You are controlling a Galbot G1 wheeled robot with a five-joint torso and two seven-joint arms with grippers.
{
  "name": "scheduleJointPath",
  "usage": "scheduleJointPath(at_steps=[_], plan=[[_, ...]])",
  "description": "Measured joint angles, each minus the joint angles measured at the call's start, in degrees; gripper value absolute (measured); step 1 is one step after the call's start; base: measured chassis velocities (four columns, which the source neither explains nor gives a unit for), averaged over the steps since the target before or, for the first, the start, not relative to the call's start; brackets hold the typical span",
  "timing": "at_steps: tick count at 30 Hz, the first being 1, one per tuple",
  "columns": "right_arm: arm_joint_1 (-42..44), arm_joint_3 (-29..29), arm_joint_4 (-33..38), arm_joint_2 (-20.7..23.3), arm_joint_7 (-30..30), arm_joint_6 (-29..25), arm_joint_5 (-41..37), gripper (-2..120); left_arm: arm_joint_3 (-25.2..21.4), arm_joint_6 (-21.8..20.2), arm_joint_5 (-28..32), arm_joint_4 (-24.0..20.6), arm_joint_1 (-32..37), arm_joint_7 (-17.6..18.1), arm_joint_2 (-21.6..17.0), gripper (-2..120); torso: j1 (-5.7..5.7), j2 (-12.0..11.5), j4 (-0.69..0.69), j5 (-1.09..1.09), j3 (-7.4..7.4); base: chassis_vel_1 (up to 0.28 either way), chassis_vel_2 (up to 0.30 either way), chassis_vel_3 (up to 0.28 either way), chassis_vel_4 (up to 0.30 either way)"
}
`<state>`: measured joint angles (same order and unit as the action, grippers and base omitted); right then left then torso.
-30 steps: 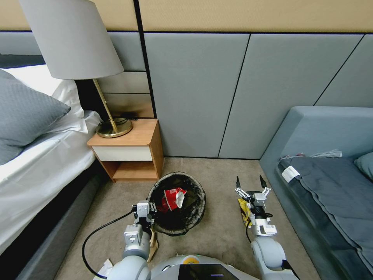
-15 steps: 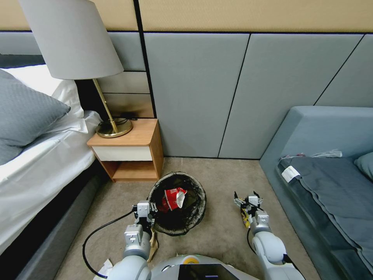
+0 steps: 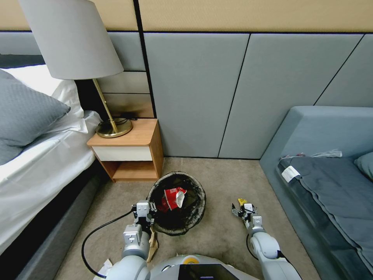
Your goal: Pick up the trash bin, then pick up the garbage from the floor and place it into the trash bin.
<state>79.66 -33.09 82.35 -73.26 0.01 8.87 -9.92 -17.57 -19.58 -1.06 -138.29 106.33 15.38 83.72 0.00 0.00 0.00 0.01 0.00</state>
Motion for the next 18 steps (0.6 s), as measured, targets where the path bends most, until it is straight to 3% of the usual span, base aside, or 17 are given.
scheduleJointPath(at_steps=[18], plan=[[-7.85, -0.88, -14.83, 0.67, -2.28, -3.78, -0.43, 100, -0.66, -0.04, -0.13, -0.34, 0.34, 0.05, 0.25, 0, 0.00, 0.00, 0.00, -0.01, 0.00, 0.000, 0.000, 0.000, 0.000]])
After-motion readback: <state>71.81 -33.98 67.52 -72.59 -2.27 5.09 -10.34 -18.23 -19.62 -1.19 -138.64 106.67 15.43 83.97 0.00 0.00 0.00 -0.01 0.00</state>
